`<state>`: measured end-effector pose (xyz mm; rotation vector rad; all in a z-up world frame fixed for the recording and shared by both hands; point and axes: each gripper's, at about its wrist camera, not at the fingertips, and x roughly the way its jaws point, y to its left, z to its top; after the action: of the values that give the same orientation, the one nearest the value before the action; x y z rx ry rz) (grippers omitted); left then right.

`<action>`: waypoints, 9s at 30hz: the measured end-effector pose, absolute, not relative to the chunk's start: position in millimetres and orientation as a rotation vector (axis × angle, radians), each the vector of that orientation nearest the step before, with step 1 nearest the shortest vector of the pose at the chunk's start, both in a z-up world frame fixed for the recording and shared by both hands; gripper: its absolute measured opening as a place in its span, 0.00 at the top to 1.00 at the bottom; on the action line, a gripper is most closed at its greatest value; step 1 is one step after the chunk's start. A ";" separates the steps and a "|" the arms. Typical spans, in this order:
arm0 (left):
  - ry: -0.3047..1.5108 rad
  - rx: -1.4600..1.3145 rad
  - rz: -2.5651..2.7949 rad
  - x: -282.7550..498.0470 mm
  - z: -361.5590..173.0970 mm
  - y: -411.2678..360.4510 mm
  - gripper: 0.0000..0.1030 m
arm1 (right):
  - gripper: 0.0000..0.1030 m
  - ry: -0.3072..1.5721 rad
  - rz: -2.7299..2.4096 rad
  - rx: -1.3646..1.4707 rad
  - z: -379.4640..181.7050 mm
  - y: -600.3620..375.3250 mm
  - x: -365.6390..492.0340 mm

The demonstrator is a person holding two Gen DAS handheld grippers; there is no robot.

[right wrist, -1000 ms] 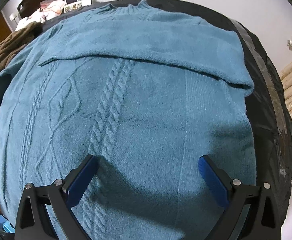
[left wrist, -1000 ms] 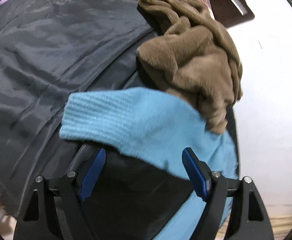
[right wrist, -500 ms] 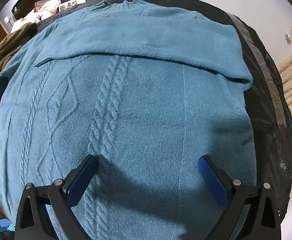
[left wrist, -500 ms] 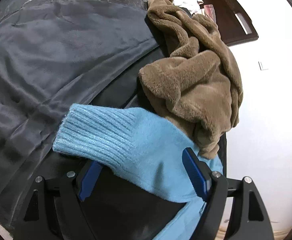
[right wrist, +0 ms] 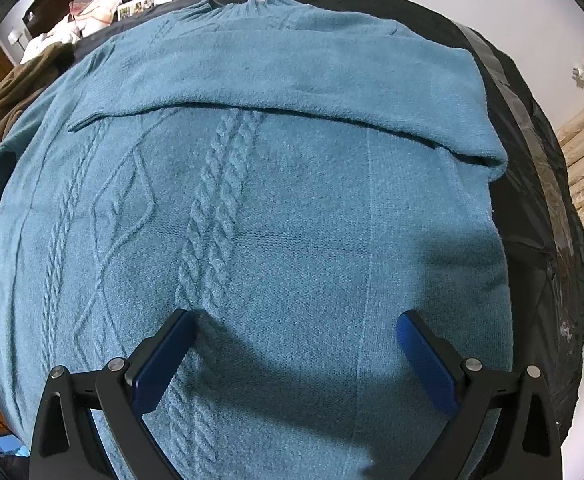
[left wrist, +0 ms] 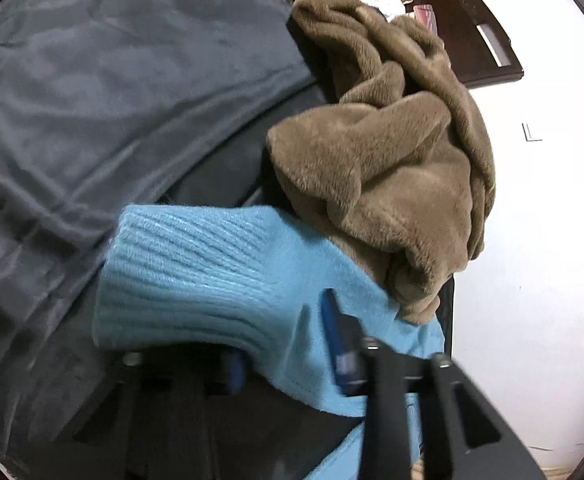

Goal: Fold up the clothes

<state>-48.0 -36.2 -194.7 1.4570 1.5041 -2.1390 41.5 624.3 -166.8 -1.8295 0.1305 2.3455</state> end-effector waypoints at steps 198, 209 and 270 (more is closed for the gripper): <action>-0.557 2.021 -2.944 -123.5 -227.1 424.3 0.00 | 0.01 0.168 2.324 -1.812 -166.7 617.6 -25.5; -0.430 1.985 -2.850 -114.1 -225.0 444.3 0.00 | 0.00 0.099 2.452 -1.760 -165.0 617.4 -9.8; 0.220 2.255 -2.638 64.4 -213.9 458.8 0.00 | 0.06 0.670 2.490 -2.040 -165.9 609.1 299.2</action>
<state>64.4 458.8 -213.9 2.2547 0.2196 -2.6383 299.2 609.1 -165.9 -2.0399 0.6704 2.4896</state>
